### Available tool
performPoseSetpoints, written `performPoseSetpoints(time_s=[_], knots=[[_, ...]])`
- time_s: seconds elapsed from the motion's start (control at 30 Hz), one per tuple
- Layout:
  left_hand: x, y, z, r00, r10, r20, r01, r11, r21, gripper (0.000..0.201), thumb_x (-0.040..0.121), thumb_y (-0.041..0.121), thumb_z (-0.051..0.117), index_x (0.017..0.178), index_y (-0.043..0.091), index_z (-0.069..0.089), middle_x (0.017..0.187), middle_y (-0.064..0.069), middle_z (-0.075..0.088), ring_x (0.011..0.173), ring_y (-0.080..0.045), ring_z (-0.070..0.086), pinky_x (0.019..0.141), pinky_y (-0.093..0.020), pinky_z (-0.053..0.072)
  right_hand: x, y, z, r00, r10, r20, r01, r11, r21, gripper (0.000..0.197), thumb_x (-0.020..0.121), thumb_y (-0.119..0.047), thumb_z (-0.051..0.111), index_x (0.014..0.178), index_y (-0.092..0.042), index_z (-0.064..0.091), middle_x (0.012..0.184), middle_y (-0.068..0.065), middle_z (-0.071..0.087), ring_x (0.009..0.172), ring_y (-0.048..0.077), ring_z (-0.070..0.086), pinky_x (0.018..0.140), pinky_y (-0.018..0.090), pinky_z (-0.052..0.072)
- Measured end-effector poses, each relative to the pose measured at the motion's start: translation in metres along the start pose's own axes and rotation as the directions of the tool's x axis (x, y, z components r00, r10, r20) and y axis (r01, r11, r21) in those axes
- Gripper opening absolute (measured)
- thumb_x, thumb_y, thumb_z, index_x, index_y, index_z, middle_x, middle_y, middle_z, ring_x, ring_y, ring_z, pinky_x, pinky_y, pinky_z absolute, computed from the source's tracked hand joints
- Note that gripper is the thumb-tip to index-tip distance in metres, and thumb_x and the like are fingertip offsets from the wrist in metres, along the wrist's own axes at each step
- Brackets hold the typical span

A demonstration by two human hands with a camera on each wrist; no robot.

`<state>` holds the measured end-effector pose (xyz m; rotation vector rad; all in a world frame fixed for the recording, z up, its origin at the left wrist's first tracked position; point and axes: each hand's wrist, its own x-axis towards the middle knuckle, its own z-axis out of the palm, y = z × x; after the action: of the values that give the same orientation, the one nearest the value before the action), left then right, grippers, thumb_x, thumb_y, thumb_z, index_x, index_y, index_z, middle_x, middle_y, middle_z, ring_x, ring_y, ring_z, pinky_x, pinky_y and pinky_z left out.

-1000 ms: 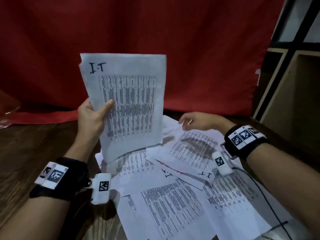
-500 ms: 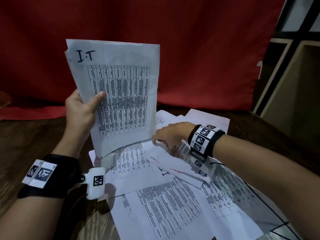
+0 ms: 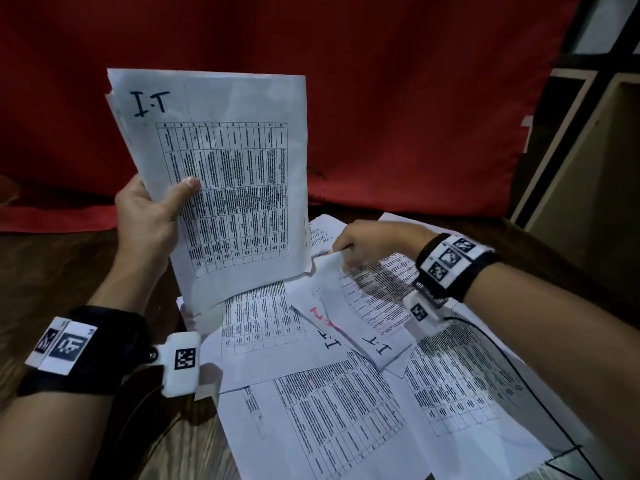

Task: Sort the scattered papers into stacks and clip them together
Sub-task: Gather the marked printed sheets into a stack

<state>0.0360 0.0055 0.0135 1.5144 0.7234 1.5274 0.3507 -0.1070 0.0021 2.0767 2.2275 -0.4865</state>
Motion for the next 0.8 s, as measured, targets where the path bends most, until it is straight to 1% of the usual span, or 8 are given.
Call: performPoseSetpoints(time_s=[0.1,0.23,0.3,0.37,0.47,0.6,0.7,0.8], knots=[[0.002,-0.001,-0.003,1.0,-0.009,-0.003,0.009,1.0,0.008,0.043,0.098,0.018,0.076,0.137,0.005,0.064,0.11,0.008,0.076,0.1,-0.002,0.076,0.087,-0.02,0.061,-0.019,0.006,-0.023,0.995,0.0,-0.097,0.007,0.998,0.069,0.018,0.089,-0.028,0.072,0.072,-0.024,0.065,0.067,-0.003,0.062,0.057,0.01,0.052,0.056,0.033,0.042],[0.003,-0.001,-0.005,1.0,-0.012,-0.007,0.012,1.0,-0.002,0.044,0.097,0.019,0.076,0.137,0.006,0.064,0.111,0.007,0.076,0.101,-0.002,0.076,0.087,-0.021,0.062,-0.041,0.012,-0.05,0.971,-0.018,-0.238,0.055,0.987,0.148,0.019,0.09,-0.027,0.073,0.073,-0.024,0.066,0.064,-0.012,0.058,0.056,0.002,0.049,0.057,0.028,0.04],[0.003,-0.001,-0.005,1.0,-0.018,-0.014,0.018,1.0,-0.013,0.042,0.097,0.02,0.076,0.136,0.008,0.065,0.113,0.005,0.076,0.104,-0.006,0.076,0.088,-0.025,0.062,-0.052,0.016,-0.062,0.945,-0.022,-0.325,0.137,0.933,0.334,0.008,0.088,-0.019,0.076,0.081,-0.02,0.072,0.073,-0.013,0.068,0.066,0.0,0.058,0.064,0.023,0.046],[0.003,-0.003,-0.004,0.999,-0.034,-0.01,0.033,0.999,-0.024,0.036,0.097,0.019,0.076,0.131,0.011,0.067,0.113,0.004,0.078,0.105,-0.01,0.077,0.09,-0.029,0.062,-0.061,0.018,-0.072,0.895,0.004,-0.445,0.26,0.807,0.53,0.006,0.086,-0.013,0.076,0.089,-0.018,0.074,0.084,-0.007,0.076,0.076,0.005,0.067,0.07,0.02,0.053],[0.002,-0.005,0.003,0.999,-0.043,0.008,0.044,0.998,-0.054,0.022,0.097,0.015,0.077,0.118,0.018,0.071,0.106,0.006,0.08,0.103,-0.012,0.078,0.09,-0.033,0.064,-0.068,0.017,-0.087,0.783,0.107,-0.613,0.407,0.657,0.635,0.021,0.087,-0.009,0.074,0.108,-0.014,0.074,0.1,0.004,0.079,0.089,0.019,0.074,0.082,0.032,0.06],[0.0,-0.007,0.02,0.998,-0.062,0.009,0.063,0.99,-0.123,0.032,0.097,0.003,0.073,0.128,-0.001,0.067,0.092,0.011,0.082,0.088,-0.006,0.079,0.079,-0.025,0.064,-0.059,-0.001,-0.093,0.639,0.233,-0.733,0.562,0.508,0.652,0.025,0.092,-0.003,0.068,0.116,-0.009,0.068,0.1,-0.002,0.079,0.091,0.014,0.075,0.077,0.027,0.058],[-0.007,-0.011,0.03,0.993,-0.097,0.066,0.105,0.986,-0.128,0.019,0.099,0.001,0.069,0.116,0.01,0.072,0.092,0.013,0.083,0.088,-0.005,0.079,0.079,-0.025,0.064,-0.045,-0.016,-0.083,0.594,0.304,-0.745,0.611,0.431,0.664,0.021,0.094,-0.001,0.064,0.114,-0.009,0.068,0.098,-0.003,0.079,0.091,0.015,0.075,0.079,0.03,0.06],[-0.013,-0.012,0.034,0.988,-0.118,0.096,0.131,0.981,-0.144,0.026,0.1,0.0,0.067,0.111,0.023,0.072,0.099,0.015,0.082,0.097,-0.007,0.079,0.09,-0.028,0.063,-0.031,-0.027,-0.069,0.564,0.39,-0.728,0.612,0.394,0.686,0.019,0.097,-0.002,0.061,0.11,-0.012,0.069,0.093,-0.004,0.078,0.086,0.013,0.075,0.078,0.031,0.06]])
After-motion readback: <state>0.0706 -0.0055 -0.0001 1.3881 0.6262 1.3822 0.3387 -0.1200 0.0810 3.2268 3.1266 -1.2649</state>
